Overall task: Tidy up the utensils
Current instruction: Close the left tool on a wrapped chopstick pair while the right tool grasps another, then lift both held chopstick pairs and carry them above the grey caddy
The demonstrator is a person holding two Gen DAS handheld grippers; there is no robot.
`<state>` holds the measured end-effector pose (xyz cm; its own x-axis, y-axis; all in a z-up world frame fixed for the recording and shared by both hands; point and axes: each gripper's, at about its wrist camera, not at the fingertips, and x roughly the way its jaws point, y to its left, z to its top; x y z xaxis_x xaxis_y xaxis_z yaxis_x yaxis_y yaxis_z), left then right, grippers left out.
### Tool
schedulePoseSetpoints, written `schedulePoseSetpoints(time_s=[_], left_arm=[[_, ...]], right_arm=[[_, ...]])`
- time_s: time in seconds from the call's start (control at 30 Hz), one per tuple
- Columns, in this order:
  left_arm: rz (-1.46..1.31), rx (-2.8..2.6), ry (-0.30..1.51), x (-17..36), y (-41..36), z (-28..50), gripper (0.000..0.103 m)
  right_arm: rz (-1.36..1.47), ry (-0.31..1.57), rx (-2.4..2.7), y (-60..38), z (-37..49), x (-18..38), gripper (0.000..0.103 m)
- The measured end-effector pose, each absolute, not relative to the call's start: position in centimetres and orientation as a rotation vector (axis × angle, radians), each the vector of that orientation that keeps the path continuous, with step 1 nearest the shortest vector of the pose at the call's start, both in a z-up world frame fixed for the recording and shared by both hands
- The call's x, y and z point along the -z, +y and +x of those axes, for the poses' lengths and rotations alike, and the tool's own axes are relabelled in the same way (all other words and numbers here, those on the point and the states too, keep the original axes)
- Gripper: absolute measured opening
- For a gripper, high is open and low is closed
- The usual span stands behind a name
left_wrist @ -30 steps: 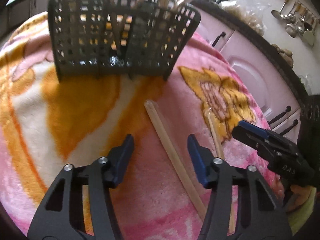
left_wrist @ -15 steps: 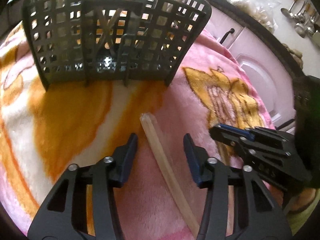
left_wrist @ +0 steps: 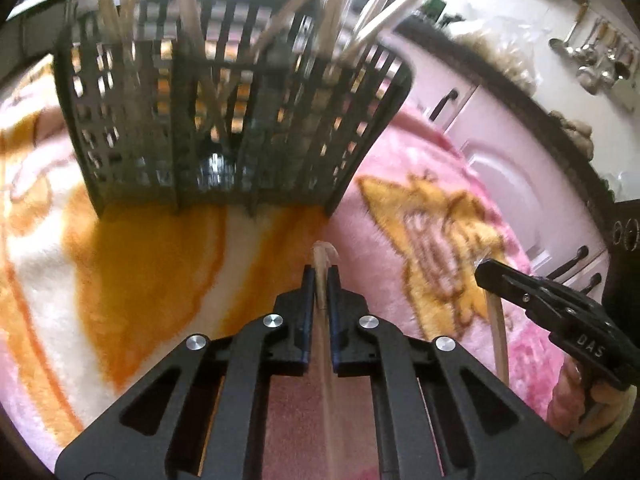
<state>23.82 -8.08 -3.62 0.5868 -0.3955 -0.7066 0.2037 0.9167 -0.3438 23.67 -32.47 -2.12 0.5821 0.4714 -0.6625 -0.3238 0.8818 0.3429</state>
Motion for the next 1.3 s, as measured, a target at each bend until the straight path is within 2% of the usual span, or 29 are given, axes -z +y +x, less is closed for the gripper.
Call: schedulePoseSetpoints(time_s=[0.7,1.3], left_arm=[[-0.336,0.303,0.562,-4.8,-1.4,20.5,0.001],[-0.315,0.259,0.306,-14.6,3.8,21.7,0.001]], right_arm=[[0.152,0.627,-0.483,-28.8,22.9,-4.5,0.006],[0.153,0.357,-0.52,-24.7,25.7,-14.3,0.006]])
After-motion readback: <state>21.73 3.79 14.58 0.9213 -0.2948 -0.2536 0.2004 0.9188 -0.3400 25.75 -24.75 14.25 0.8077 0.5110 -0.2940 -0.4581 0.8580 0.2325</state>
